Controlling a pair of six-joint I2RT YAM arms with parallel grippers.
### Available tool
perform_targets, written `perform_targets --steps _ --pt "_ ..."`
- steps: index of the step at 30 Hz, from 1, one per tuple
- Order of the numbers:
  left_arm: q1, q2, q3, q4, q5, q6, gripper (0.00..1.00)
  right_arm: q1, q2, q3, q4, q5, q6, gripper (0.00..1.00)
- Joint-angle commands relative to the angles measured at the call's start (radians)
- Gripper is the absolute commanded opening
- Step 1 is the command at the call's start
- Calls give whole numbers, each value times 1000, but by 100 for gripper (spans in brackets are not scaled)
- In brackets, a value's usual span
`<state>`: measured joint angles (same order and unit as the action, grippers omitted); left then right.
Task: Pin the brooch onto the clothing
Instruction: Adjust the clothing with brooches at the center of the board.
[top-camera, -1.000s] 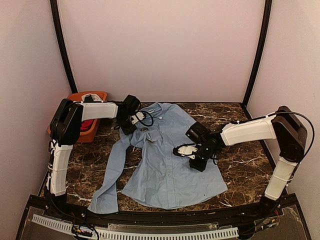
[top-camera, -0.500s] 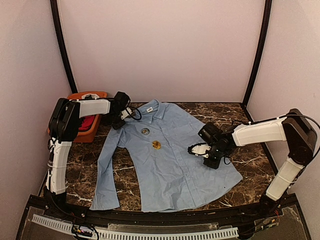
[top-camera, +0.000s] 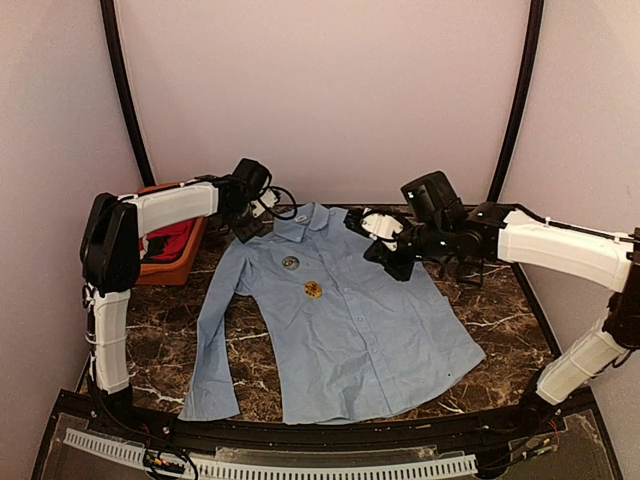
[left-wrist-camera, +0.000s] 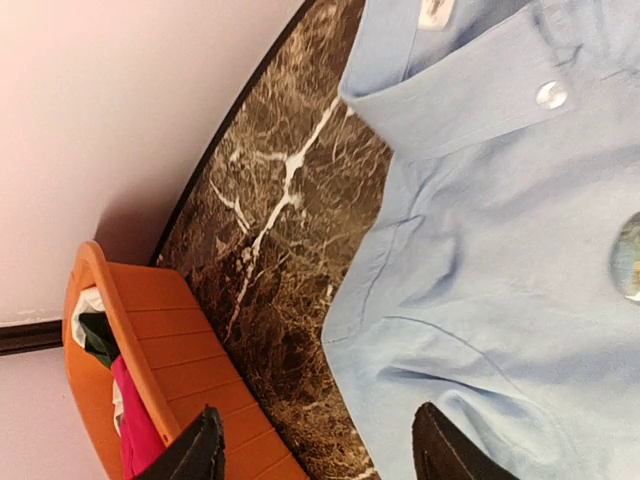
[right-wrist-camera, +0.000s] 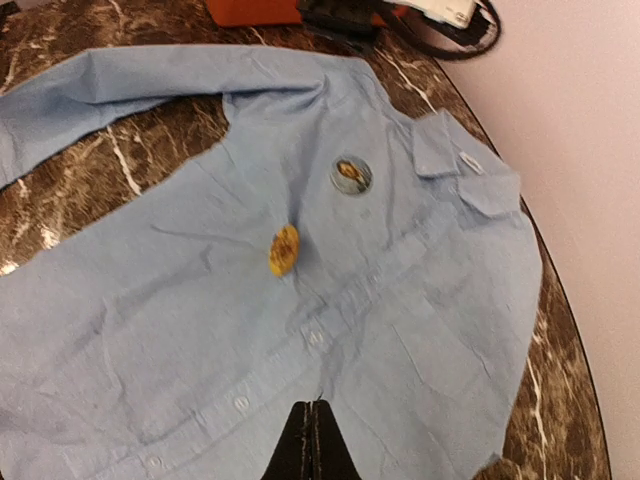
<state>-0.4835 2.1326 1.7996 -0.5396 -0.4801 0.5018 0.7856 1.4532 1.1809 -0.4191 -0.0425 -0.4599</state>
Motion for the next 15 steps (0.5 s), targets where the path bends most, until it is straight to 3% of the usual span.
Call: perform_targets --steps 1,8,15 --pt "-49 -137 -81 -36 44 -97 65 26 218 128 47 -271 60 0" --pt "-64 -376 -401 94 134 -250 78 9 556 359 61 -422 133 0" --pt "-94 -489 -550 121 144 -307 79 -23 763 552 74 -458 207 0"
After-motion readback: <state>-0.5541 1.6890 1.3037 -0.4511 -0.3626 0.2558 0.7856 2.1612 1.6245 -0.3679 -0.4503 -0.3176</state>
